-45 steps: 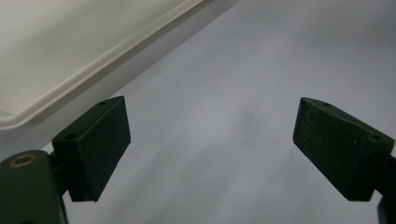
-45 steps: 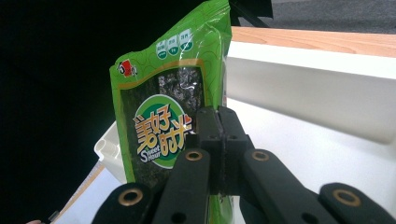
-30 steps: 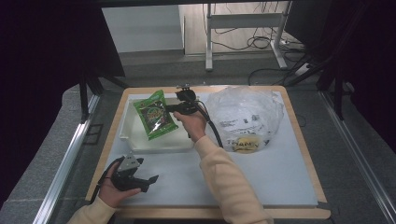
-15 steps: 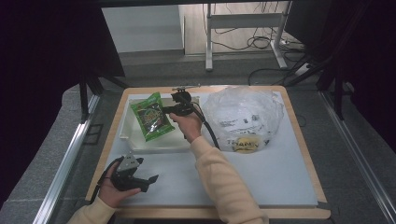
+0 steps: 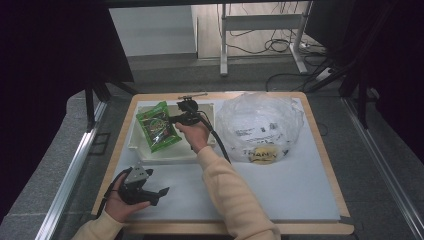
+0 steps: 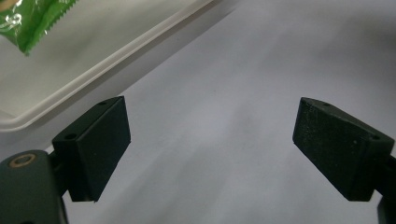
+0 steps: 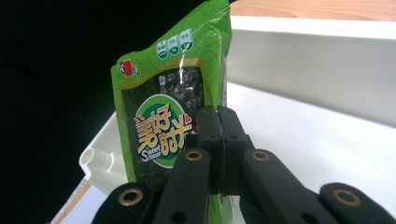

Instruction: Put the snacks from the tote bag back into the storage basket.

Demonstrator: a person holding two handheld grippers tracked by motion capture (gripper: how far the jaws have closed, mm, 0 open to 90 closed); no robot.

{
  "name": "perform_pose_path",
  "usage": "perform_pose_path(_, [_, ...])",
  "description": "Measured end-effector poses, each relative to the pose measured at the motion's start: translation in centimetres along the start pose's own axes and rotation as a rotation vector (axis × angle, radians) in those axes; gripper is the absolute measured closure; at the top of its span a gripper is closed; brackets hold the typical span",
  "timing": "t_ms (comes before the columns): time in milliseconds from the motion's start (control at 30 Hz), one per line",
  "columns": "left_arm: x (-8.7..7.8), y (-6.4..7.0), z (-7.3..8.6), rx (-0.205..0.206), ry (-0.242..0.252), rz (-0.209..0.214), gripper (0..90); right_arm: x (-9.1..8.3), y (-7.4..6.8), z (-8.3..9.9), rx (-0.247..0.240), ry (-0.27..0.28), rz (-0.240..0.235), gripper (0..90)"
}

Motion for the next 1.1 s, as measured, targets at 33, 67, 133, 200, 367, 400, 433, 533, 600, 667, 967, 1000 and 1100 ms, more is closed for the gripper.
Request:
perform_pose_path(33, [0.0, 0.0, 0.0, 0.000, 0.000, 0.000, 11.3, 0.1, 0.0, 0.1, 0.001, -0.002, 0.002, 89.9])
perform_pose_path(67, [0.0, 0.0, 0.0, 0.000, 0.000, 0.000, 11.3, 0.2, 0.0, 0.2, 0.004, -0.002, 0.003, 89.9])
perform_pose_path(133, [0.0, 0.0, 0.0, 0.001, -0.003, 0.002, 11.3, 0.6, 0.1, 0.4, 0.011, -0.004, 0.008, 89.9])
perform_pose_path(200, [0.0, 0.0, 0.0, 0.000, -0.002, 0.003, 11.3, 0.9, 0.2, 0.6, 0.014, -0.008, 0.014, 89.9])
perform_pose_path(367, [0.0, 0.0, 0.0, 0.001, -0.003, 0.005, 11.3, 1.8, 0.2, 1.2, 0.019, -0.018, 0.017, 89.9])
perform_pose_path(400, [0.0, 0.0, 0.0, 0.000, -0.002, 0.005, 11.3, 1.9, 0.1, 1.3, 0.020, -0.023, 0.019, 89.9])
perform_pose_path(433, [0.0, 0.0, 0.0, 0.000, -0.002, 0.005, 11.3, 2.1, 0.1, 1.4, 0.020, -0.021, 0.019, 89.9])
perform_pose_path(533, [0.0, 0.0, 0.0, -0.001, 0.000, 0.006, 11.3, 2.6, 0.2, 1.6, 0.020, -0.024, 0.028, 89.9])
perform_pose_path(600, [0.0, 0.0, 0.0, -0.001, 0.002, 0.006, 11.3, 2.9, 0.2, 1.8, 0.032, -0.021, 0.038, 89.9])
perform_pose_path(667, [0.0, 0.0, 0.0, 0.000, 0.003, 0.006, 11.3, 3.2, 0.3, 2.0, 0.034, -0.022, 0.053, 89.8])
perform_pose_path(967, [-0.1, -0.1, 0.0, -0.001, 0.005, 0.008, 11.4, 4.8, 0.6, 3.6, 0.045, -0.045, 0.128, 89.6])
perform_pose_path(1000, [-0.1, -0.1, 0.0, -0.002, 0.005, 0.007, 11.4, 5.0, 0.6, 3.9, 0.044, -0.051, 0.134, 88.9])
perform_pose_path(1100, [-0.1, -0.1, -0.1, -0.002, 0.006, 0.007, 11.4, 5.1, 0.8, 4.2, 0.035, -0.065, 0.133, 85.7])
Point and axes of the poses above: each handheld gripper's, and its own axes: x roughly forward along the jaws, z roughly out of its underside, y roughly to its right, the point moved 3 cm from there along x, roughly forward along the jaws, and after that the axes turned 14 degrees about y, right-handed, at the moved point
